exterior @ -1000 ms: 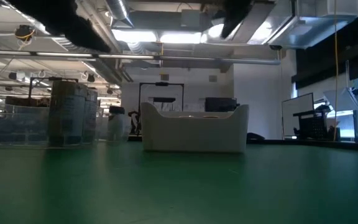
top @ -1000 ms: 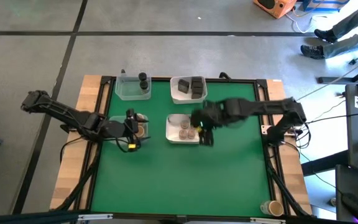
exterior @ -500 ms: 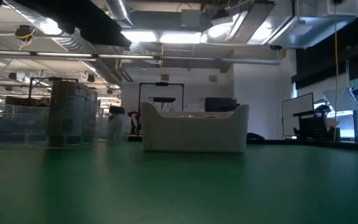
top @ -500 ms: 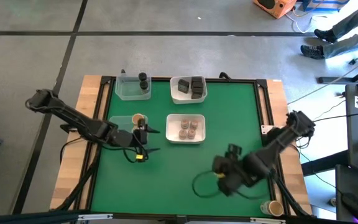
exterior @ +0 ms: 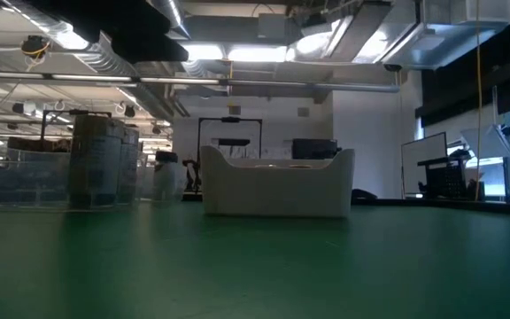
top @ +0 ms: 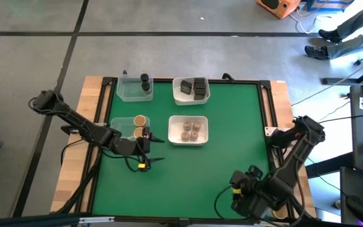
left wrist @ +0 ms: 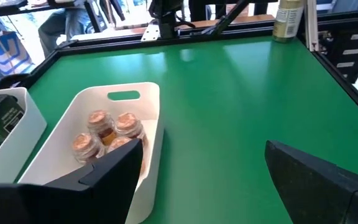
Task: Sort spices by type
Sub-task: Move the light brown seasoning bottle to the center of the table
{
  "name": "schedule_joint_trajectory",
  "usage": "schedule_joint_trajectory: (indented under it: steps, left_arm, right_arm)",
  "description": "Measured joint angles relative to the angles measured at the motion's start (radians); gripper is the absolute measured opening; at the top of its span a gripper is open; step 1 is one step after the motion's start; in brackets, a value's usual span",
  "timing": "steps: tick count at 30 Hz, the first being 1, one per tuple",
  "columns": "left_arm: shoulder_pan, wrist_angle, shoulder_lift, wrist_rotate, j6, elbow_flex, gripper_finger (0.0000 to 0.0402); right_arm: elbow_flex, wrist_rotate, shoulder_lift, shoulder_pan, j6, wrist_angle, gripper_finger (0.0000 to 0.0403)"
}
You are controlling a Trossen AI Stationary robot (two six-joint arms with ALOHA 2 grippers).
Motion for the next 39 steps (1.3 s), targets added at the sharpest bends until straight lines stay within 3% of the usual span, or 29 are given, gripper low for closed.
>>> schedule_joint_trajectory:
  steps: [9,14,17,20,23,30,39]
  left_arm:
    - [-0.011,0.001,0.000,0.000,0.015,0.000,0.0322]
    - [-0.011,0.000,0.000,0.000,0.018,0.000,0.0322]
    - [-0.011,-0.006,0.000,0.000,0.011,0.000,0.0322]
    - [-0.011,-0.006,0.000,0.000,0.007,0.000,0.0322]
    - [-0.010,-0.006,0.000,-0.001,0.005,0.000,0.0322]
    - [-0.010,-0.002,0.000,-0.001,-0.006,0.000,0.0322]
    - [-0.009,-0.006,0.000,-0.002,-0.006,0.000,0.0322]
  right_arm:
    - [0.000,-0.235,0.036,0.112,0.248,-0.059,0.0361]
    - [0.000,-0.359,0.046,0.163,0.298,-0.077,0.0396]
    - [0.000,-0.371,0.046,0.169,0.369,-0.035,0.0395]
    - [0.000,-0.275,0.046,0.176,0.457,0.027,0.0389]
    - [0.001,-0.167,0.060,0.178,0.434,0.059,0.0386]
    - [0.000,-0.465,0.138,0.179,0.303,-0.060,0.0386]
    - [0.000,-0.546,0.167,0.186,0.128,-0.116,0.0385]
